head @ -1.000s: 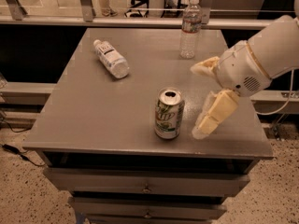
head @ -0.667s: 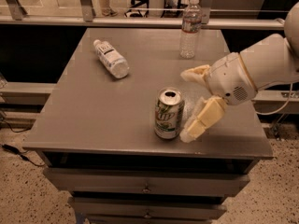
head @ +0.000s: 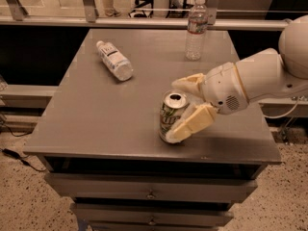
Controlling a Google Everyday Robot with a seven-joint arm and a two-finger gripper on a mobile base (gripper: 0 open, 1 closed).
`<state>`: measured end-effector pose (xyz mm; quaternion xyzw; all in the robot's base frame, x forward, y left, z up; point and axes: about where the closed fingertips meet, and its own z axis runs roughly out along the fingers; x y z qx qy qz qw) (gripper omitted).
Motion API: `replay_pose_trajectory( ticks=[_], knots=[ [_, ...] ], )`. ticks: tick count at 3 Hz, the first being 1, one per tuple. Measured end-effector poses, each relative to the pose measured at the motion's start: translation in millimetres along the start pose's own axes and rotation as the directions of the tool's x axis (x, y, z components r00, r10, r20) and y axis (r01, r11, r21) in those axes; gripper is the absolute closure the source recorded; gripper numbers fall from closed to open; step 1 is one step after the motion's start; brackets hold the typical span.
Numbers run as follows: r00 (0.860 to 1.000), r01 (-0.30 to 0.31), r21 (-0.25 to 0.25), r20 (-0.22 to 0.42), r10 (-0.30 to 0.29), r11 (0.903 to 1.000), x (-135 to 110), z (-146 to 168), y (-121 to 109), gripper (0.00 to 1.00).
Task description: Move 7up can near water bottle
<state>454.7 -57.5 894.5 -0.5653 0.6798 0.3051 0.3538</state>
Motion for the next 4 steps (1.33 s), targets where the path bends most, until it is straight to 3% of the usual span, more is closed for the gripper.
replay_pose_trajectory(
  ticks=[2, 3, 4],
  knots=[
    [0.999, -0.032, 0.025, 0.024, 0.031, 0.9992, 4.1, 4.0, -1.7, 0.62],
    [1.0, -0.016, 0.083, 0.008, 0.015, 0.9964, 2.7, -21.8, -19.2, 0.86],
    [0.999, 0.008, 0.167, -0.035, -0.002, 0.9859, -4.1, -62.7, -42.7, 1.0]
  ],
)
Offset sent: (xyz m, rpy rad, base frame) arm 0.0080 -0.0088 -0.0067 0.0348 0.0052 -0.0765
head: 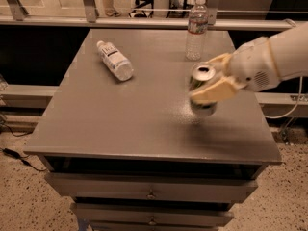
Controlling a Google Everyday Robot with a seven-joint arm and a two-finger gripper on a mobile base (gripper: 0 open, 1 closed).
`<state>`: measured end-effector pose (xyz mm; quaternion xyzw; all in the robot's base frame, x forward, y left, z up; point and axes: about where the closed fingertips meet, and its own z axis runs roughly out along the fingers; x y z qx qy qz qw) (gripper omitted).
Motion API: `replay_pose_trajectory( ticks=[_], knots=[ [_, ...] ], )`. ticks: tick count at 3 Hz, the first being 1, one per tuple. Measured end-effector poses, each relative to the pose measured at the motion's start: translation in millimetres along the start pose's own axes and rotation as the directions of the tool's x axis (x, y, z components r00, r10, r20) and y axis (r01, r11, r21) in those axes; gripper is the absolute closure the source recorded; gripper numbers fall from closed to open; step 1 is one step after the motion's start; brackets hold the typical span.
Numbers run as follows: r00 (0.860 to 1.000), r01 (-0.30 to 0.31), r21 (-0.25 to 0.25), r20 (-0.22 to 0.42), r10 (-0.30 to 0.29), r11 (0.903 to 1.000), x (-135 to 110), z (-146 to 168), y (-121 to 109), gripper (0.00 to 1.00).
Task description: Move 7up can near water bottle
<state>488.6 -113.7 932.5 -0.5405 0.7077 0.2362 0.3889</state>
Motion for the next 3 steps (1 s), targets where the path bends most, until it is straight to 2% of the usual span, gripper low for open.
replay_pose_trajectory(
  ticks=[1, 2, 3],
  knots=[
    [0.999, 0.044, 0.121, -0.005, -0.044, 0.9916, -22.0, -49.9, -34.8, 1.0],
    [0.999, 0.053, 0.12, 0.003, -0.054, 0.9913, -27.8, -49.4, -33.9, 1.0],
    [0.998, 0.062, 0.173, 0.019, -0.066, 0.9831, -27.8, -49.9, -50.5, 1.0]
  ],
)
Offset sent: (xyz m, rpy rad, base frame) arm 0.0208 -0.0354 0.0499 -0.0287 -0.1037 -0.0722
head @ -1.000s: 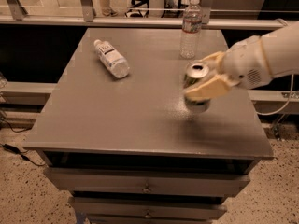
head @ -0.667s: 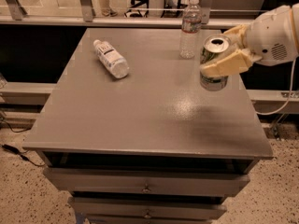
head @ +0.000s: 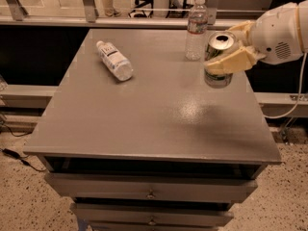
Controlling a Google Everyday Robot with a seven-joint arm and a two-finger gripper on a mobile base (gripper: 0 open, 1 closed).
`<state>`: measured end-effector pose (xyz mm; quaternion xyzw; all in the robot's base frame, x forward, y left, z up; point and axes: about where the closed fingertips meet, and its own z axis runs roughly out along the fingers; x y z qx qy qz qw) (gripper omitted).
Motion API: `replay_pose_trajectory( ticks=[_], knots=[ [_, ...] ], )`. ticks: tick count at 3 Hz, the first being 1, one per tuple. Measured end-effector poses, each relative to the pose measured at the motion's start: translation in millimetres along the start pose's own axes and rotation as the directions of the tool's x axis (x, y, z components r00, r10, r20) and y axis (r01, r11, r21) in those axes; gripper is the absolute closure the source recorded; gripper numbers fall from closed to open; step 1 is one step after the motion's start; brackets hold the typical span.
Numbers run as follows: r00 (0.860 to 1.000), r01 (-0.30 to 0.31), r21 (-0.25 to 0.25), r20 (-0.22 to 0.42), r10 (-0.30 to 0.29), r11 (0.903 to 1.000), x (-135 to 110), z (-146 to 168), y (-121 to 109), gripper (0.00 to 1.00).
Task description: Move 7up can near water bottle
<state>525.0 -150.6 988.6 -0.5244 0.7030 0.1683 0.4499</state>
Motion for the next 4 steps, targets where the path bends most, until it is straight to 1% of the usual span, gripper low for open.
replay_pose_trajectory(
  ticks=[1, 2, 3, 4],
  knots=[
    [0.999, 0.016, 0.127, 0.041, -0.021, 0.9917, 10.0, 7.7, -56.5, 1.0],
    [0.997, -0.011, 0.236, 0.075, -0.007, 0.9717, 26.6, 12.8, -117.7, 1.0],
    [0.992, -0.087, 0.29, 0.116, 0.055, 0.9531, 52.2, 29.1, -165.2, 1.0],
    [0.986, -0.136, 0.297, 0.138, 0.098, 0.9452, 66.4, 41.0, -183.8, 1.0]
  ],
)
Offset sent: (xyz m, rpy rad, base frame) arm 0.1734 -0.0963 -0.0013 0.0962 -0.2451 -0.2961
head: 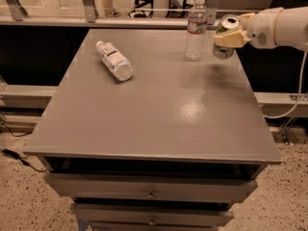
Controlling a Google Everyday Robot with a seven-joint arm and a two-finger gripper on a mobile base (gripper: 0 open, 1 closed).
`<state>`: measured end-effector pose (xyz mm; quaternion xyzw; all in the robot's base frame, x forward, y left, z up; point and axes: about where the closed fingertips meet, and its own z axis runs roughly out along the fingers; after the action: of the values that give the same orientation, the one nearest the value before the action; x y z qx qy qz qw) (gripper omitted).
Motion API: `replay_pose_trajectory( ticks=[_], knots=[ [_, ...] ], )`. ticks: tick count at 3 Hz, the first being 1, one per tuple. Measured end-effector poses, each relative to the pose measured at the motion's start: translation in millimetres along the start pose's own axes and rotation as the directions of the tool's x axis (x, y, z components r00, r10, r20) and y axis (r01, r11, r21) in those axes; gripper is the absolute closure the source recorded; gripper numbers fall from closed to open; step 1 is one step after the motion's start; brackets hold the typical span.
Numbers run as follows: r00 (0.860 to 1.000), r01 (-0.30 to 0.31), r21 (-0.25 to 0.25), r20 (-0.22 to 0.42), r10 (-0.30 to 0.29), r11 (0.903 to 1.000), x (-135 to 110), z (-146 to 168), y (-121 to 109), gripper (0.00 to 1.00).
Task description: Move 7up can near water bottle
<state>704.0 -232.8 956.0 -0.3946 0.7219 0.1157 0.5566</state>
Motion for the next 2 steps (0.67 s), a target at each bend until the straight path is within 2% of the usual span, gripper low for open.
replay_pose_trajectory(
  ticks=[2],
  knots=[
    [0.994, -0.093, 0.003, 0.054, 0.093, 0.9956, 15.1, 28.7, -22.9, 1.0]
  ],
)
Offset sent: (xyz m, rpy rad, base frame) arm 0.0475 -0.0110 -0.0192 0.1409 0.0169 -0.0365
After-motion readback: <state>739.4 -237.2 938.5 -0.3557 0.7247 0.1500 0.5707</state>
